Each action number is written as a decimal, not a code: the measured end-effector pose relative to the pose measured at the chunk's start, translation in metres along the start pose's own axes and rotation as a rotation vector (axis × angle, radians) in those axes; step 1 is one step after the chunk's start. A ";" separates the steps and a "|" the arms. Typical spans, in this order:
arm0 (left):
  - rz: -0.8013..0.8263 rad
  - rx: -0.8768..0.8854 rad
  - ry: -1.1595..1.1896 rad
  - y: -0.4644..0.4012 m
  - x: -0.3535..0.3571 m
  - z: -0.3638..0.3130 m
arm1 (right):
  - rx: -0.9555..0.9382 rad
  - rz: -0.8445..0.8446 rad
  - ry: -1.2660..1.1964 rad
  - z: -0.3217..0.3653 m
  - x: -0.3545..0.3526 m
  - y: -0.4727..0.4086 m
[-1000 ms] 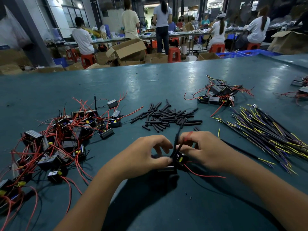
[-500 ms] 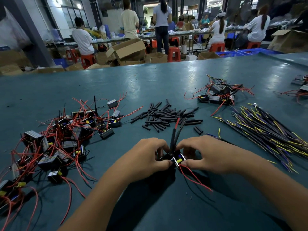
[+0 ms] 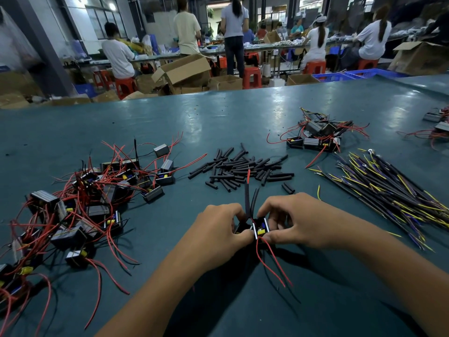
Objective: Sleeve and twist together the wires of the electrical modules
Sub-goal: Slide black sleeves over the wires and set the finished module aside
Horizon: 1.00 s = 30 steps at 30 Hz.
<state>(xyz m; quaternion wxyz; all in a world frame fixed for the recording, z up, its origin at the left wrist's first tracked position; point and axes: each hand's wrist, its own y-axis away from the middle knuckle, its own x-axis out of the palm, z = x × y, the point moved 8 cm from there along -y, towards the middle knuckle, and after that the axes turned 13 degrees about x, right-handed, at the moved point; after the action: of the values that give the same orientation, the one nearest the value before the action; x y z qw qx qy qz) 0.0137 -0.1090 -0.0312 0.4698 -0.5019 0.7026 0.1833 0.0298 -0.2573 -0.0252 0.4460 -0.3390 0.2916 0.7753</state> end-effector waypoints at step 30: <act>0.221 0.165 -0.079 -0.004 0.008 -0.008 | -0.087 -0.143 0.380 0.017 0.002 0.007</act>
<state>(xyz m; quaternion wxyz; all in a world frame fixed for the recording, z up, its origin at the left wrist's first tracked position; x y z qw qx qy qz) 0.0129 -0.1203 -0.0331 0.5140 -0.3737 0.7471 0.1951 0.0188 -0.2469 -0.0154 0.4218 -0.5179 0.3118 0.6757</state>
